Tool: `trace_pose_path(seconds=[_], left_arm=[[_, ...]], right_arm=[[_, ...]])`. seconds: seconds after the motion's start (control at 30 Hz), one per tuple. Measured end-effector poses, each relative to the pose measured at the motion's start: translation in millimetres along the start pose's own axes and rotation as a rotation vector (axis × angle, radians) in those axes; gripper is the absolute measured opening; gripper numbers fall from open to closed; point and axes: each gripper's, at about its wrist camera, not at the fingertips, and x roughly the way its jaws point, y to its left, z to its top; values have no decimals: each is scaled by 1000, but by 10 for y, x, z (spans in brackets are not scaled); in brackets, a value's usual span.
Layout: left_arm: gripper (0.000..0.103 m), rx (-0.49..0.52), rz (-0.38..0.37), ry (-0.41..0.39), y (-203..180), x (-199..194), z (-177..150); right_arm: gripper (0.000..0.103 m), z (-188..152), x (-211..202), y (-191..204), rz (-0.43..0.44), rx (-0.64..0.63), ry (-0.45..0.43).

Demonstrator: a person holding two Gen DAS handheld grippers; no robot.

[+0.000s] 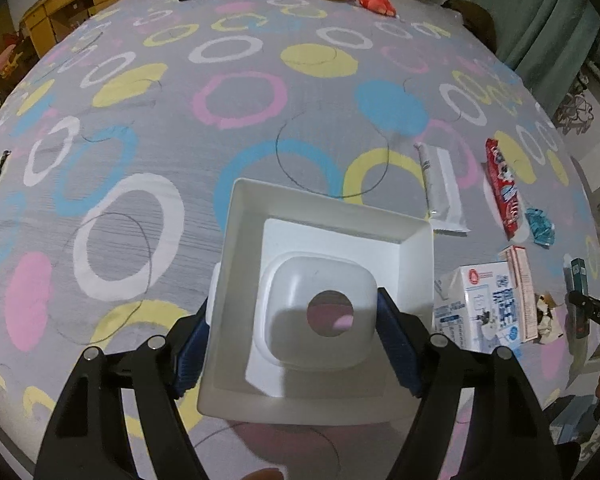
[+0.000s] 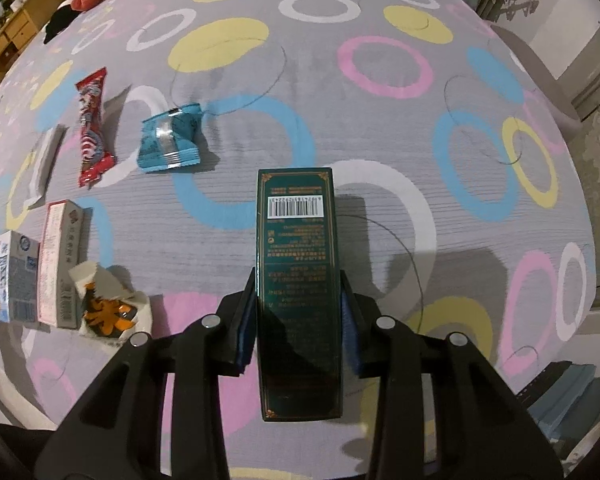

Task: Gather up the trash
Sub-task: 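Carry the white tray and green box toward the white plastic bag with both tools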

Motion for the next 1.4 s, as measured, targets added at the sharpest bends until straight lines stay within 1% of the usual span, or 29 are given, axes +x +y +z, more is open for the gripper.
trace_pose_path(seconds=[0.03, 0.07, 0.2, 0.27, 0.37, 0.6, 0.83, 0.9, 1.13, 1.3, 1.4], left_arm=[[73, 2, 3, -5, -6, -37, -22], [73, -1, 6, -11, 2, -68, -35], [73, -7, 16, -34, 0, -220, -133], [73, -1, 30, -54, -15, -332, -178], [73, 5, 36, -88, -63, -520, -227], [73, 36, 83, -159, -288, -979, -461], [73, 61, 90, -213, -580, -1476, -774], [73, 62, 83, -225, -660, -1595, -844], [73, 107, 66, -289, -1056, -2077, -1144], [73, 131, 62, -326, -1229, -2300, -1297], [73, 137, 53, -341, -1311, -2405, -1386]], right_arm=[[35, -11, -34, -16, 5, 0, -6], [35, -92, -78, 0, 8, 0, -13], [35, -167, -222, 66, 21, -3, -42], [35, -218, -229, 74, 26, -4, -58], [35, -284, -347, 58, 43, -4, -85], [35, -468, -816, 47, 92, -12, -169], [35, -754, -1269, -2, 121, -20, -254], [35, -849, -1367, -19, 115, -22, -266], [35, -1207, -1761, -130, 148, 2, -342], [35, -1453, -2079, -134, 155, -4, -410], [35, -1588, -2204, -135, 159, -11, -434]])
